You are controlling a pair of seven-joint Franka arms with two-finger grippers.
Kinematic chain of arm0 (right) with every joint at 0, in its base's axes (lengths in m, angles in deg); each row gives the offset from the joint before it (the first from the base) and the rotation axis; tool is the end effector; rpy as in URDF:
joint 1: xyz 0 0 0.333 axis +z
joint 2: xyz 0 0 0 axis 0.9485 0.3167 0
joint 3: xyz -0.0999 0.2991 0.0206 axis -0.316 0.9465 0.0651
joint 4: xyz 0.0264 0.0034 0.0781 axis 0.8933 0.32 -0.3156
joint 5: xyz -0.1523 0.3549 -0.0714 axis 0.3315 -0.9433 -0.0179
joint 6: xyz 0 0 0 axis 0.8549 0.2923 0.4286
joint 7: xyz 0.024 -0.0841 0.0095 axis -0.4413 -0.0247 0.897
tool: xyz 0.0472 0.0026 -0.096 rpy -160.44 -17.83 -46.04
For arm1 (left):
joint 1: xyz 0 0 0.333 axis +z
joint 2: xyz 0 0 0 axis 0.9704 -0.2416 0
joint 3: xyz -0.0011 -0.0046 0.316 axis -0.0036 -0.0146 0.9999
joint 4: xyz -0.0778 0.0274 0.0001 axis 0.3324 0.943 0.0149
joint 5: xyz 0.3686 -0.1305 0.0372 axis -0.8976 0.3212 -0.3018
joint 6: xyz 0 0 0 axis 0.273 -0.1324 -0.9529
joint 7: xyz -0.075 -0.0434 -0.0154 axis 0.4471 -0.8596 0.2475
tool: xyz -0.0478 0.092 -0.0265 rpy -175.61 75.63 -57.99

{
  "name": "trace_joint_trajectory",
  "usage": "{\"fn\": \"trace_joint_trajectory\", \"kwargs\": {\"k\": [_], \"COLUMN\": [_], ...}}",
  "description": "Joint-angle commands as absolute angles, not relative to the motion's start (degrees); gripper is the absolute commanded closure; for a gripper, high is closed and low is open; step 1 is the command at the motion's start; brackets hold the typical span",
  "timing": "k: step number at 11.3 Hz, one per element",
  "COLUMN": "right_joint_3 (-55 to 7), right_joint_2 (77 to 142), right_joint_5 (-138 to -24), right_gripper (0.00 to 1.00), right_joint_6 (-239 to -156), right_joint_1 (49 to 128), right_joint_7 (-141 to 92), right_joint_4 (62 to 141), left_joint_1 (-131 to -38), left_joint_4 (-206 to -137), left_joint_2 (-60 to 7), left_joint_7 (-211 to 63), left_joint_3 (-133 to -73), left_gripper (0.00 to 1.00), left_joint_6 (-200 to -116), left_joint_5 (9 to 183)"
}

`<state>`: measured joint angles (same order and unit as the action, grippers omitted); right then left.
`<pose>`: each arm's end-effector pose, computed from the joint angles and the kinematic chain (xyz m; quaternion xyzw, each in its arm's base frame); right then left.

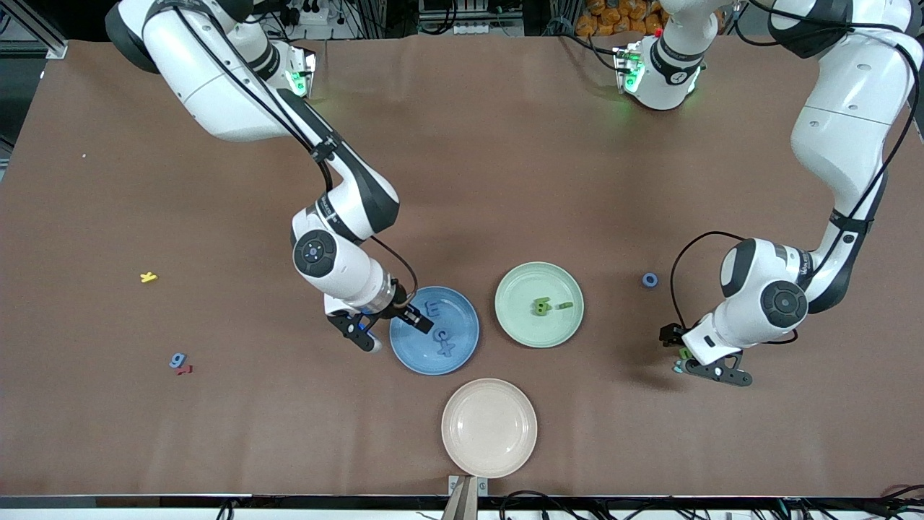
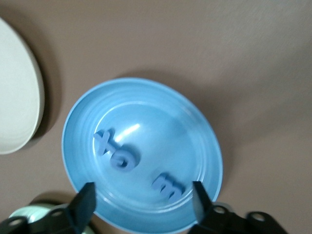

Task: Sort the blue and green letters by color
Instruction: 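Place the G on the blue plate while the left gripper grasps the green u, then reach the right gripper to the blue 6 while the left gripper places the u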

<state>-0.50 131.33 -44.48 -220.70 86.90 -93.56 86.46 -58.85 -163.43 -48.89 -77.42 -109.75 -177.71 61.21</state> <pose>0.6441 0.3665 0.2526 -0.9366 0.3164 0.0133 0.1499 0.6964 -0.0507 0.1779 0.9905 -0.1348 0.0279 0.0036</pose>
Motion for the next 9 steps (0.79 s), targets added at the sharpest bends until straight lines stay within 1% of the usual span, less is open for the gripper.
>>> {"fn": "trace_joint_trajectory", "kwargs": {"k": [1, 2, 3, 4, 5, 6, 8, 9], "right_joint_3": [-3.1, -3.8, -3.8, -3.9, -4.2, -6.1, -12.6, -14.5], "right_joint_2": [132.1, 132.1, 132.0, 132.0, 132.0, 132.1, 132.2, 132.2], "right_joint_5": [-40.5, -40.6, -40.5, -40.5, -40.4, -39.9, -36.0, -34.3], "right_gripper": [0.00, 0.00, 0.00, 0.00, 0.00, 0.00, 0.00, 0.00], "right_joint_6": [-220.0, -219.8, -219.3, -218.2, -217.6, -217.6, -217.6, -217.6], "right_joint_1": [84.0, 81.7, 78.9, 75.9, 73.0, 70.7, 70.2, 70.0], "right_joint_7": [-86.4, -81.0, -75.7, -69.7, -64.4, -60.5, -58.6, -58.5], "right_joint_4": [84.9, 84.9, 85.2, 85.3, 85.4, 85.3, 85.4, 86.0], "left_joint_1": [-57.9, -57.9, -57.9, -57.9, -58.0, -58.1, -58.5, -58.7], "left_joint_4": [-162.3, -162.4, -162.4, -162.4, -162.4, -162.5, -162.4, -162.4], "left_joint_2": [-50.3, -50.3, -50.2, -50.2, -50.2, -50.2, -50.0, -49.6], "left_joint_7": [-77.7, -77.4, -77.4, -77.3, -77.3, -76.7, -74.6, -73.5], "left_joint_3": [-110.7, -110.7, -110.6, -110.6, -110.6, -110.6, -110.6, -110.6], "left_gripper": [0.20, 0.39, 0.64, 0.84, 0.97, 1.00, 1.00, 1.00], "left_joint_6": [-179.2, -179.6, -179.6, -179.6, -179.6, -179.6, -179.6, -179.5], "left_joint_5": [59.0, 58.8, 58.8, 58.8, 58.8, 58.8, 58.8, 58.9]}}
